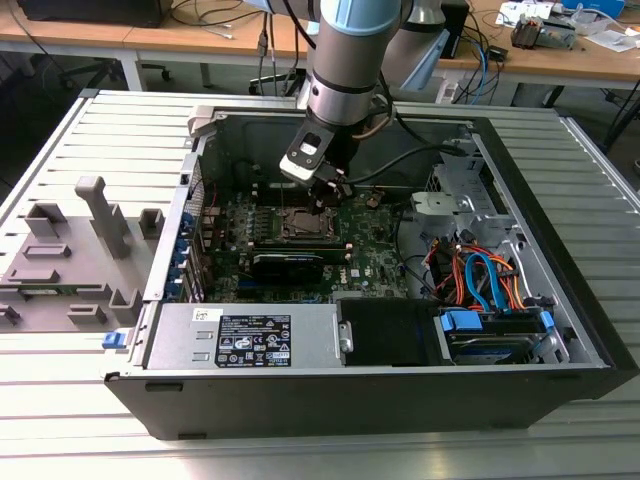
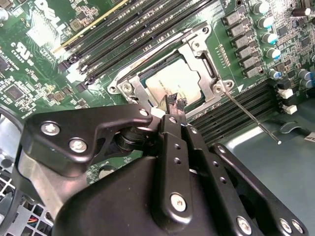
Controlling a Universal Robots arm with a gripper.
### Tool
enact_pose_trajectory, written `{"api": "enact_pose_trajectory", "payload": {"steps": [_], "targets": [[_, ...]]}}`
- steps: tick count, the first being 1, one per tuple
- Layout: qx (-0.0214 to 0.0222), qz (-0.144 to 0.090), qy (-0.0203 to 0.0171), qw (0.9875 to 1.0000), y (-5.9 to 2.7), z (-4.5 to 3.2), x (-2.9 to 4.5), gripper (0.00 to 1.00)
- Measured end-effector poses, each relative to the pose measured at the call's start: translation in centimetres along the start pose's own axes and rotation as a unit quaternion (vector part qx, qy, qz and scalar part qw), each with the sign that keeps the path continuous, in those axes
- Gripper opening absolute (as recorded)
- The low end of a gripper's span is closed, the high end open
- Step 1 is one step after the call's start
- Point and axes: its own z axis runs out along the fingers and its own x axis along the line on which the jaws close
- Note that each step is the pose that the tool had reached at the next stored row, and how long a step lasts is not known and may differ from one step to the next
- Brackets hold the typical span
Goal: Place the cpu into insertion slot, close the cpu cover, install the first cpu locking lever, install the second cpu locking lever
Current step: 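Install the first cpu locking lever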
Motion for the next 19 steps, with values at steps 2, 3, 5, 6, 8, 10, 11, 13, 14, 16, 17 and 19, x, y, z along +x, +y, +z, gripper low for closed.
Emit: {"api": "enact_pose_trajectory", "payload": {"steps": [2,3,5,6,8,10,11,13,14,16,17,19], "targets": [[0.0003,-0.004,-0.0003,1.0000,0.00,0.00,0.00,0.11],[0.0004,-0.006,-0.0004,1.0000,0.00,0.00,0.00,0.11],[0.0006,-0.011,-0.0008,0.9999,0.00,0.00,0.00,0.11],[0.0007,-0.013,-0.0009,0.9999,0.00,0.00,0.00,0.11],[0.0009,-0.016,-0.0011,0.9999,0.00,0.00,0.00,0.11],[0.0011,-0.019,-0.0013,0.9998,0.00,0.00,0.00,0.11],[0.0013,-0.022,-0.0015,0.9998,0.00,0.00,0.00,0.11],[0.0015,-0.025,-0.0017,0.9997,0.00,0.00,0.00,0.11],[0.0015,-0.027,-0.0018,0.9996,0.00,0.00,0.00,0.11],[0.0017,-0.029,-0.0020,0.9996,0.00,0.00,0.00,0.11],[0.0018,-0.031,-0.0021,0.9995,0.00,0.00,0.00,0.11],[0.0020,-0.036,-0.0025,0.9994,0.00,0.00,0.00,0.11]]}}
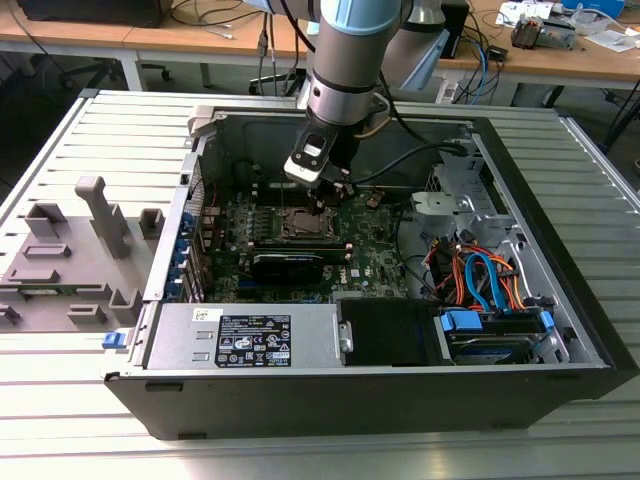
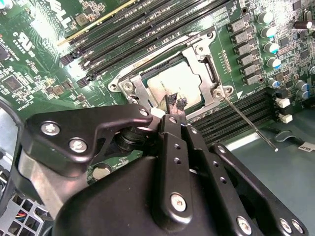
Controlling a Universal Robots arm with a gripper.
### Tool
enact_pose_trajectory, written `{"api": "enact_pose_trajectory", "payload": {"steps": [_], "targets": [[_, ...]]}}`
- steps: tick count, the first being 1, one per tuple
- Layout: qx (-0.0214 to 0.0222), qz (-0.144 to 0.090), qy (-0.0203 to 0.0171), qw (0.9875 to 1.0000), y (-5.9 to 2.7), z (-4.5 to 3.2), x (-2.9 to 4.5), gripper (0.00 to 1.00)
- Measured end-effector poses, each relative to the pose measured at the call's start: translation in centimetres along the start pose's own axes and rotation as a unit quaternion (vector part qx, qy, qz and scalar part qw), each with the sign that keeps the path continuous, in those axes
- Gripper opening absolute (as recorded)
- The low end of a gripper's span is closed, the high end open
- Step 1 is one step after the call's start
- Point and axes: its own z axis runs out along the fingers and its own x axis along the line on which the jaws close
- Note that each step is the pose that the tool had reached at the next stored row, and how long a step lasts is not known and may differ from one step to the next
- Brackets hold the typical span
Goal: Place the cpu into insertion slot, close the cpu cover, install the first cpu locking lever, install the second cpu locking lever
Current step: 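Install the first cpu locking lever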
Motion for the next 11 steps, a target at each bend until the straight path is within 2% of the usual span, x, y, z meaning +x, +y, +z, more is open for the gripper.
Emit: {"api": "enact_pose_trajectory", "payload": {"steps": [11], "targets": [[0.0010,-0.017,-0.0012,0.9998,0.00,0.00,0.00,0.11]]}}
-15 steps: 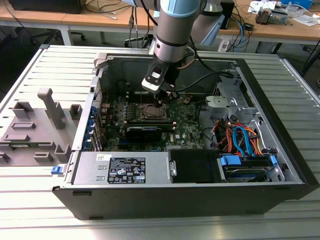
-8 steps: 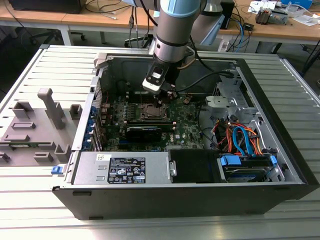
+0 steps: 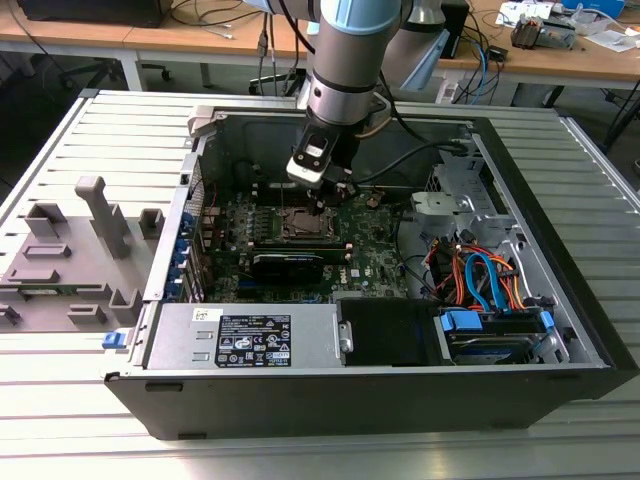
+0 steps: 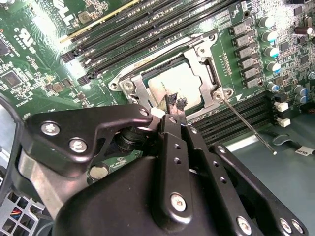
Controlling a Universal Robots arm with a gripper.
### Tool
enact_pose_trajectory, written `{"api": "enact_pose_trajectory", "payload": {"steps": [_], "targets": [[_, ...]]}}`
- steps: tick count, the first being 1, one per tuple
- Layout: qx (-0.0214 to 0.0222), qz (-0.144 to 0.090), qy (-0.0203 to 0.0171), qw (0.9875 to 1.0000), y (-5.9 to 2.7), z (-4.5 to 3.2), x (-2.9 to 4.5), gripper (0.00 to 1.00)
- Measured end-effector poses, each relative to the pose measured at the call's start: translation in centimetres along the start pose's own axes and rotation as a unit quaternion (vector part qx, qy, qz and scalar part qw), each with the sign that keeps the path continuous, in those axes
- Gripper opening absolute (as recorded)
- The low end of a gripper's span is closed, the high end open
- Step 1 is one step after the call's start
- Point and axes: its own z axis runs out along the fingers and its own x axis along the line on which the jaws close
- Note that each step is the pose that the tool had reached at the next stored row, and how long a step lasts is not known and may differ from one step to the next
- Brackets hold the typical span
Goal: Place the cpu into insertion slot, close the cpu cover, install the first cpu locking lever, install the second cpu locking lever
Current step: 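Install the first cpu locking lever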
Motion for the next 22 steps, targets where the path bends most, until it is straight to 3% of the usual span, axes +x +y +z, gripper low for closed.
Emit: {"api": "enact_pose_trajectory", "payload": {"steps": [22], "targets": [[0.0023,-0.040,-0.0028,0.9992,0.00,0.00,0.00,0.11]]}}
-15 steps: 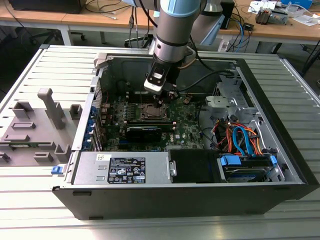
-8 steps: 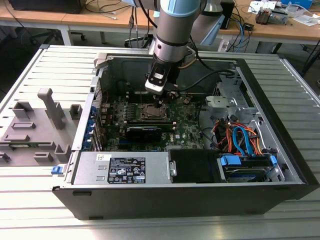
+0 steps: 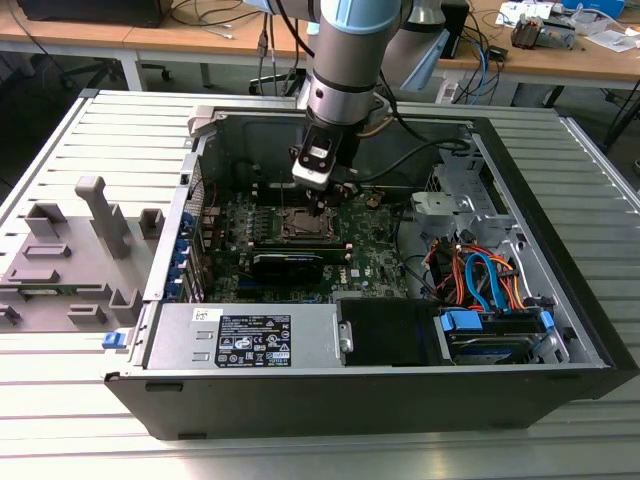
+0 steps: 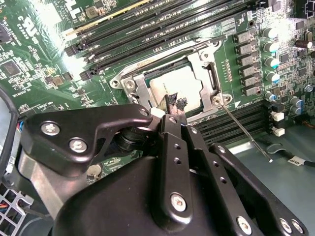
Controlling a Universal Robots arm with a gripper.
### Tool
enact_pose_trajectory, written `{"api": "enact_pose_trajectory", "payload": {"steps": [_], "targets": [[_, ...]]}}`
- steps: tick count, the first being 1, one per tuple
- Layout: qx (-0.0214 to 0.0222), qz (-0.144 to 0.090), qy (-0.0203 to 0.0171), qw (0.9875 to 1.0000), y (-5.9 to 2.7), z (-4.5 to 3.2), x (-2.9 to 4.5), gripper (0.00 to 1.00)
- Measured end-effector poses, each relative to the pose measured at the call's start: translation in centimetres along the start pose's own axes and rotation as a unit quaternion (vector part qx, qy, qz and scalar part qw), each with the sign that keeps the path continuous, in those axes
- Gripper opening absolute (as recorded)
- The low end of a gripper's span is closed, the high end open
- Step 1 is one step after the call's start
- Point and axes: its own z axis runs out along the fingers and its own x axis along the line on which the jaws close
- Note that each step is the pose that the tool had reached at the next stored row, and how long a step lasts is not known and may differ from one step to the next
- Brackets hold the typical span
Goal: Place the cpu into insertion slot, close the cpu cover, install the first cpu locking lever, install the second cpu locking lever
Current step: 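Install the first cpu locking lever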
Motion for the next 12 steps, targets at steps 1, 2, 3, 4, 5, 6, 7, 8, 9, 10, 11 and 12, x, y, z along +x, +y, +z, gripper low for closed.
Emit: {"api": "enact_pose_trajectory", "payload": {"steps": [1,2,3,4,5,6,7,8,9,10,11,12], "targets": [[0.0001,-0.002,-0.0002,1.0000,0.00,0.00,0.00,0.11],[0.0003,-0.004,-0.0003,1.0000,0.00,0.00,0.00,0.11],[0.0004,-0.006,-0.0004,1.0000,0.00,0.00,0.00,0.11],[0.0005,-0.008,-0.0005,1.0000,0.00,0.00,0.00,0.11],[0.0005,-0.009,-0.0006,1.0000,0.00,0.00,0.00,0.11],[0.0007,-0.011,-0.0008,0.9999,0.00,0.00,0.00,0.11],[0.0007,-0.013,-0.0009,0.9999,0.00,0.00,0.00,0.11],[0.0008,-0.014,-0.0010,0.9999,0.00,0.00,0.00,0.11],[0.0009,-0.016,-0.0010,0.9999,0.00,0.00,0.00,0.11],[0.0010,-0.018,-0.0011,0.9998,0.00,0.00,0.00,0.11],[0.0010,-0.020,-0.0012,0.9998,0.00,0.00,0.00,0.11],[0.0011,-0.021,-0.0013,0.9998,0.00,0.00,0.00,0.11]]}}
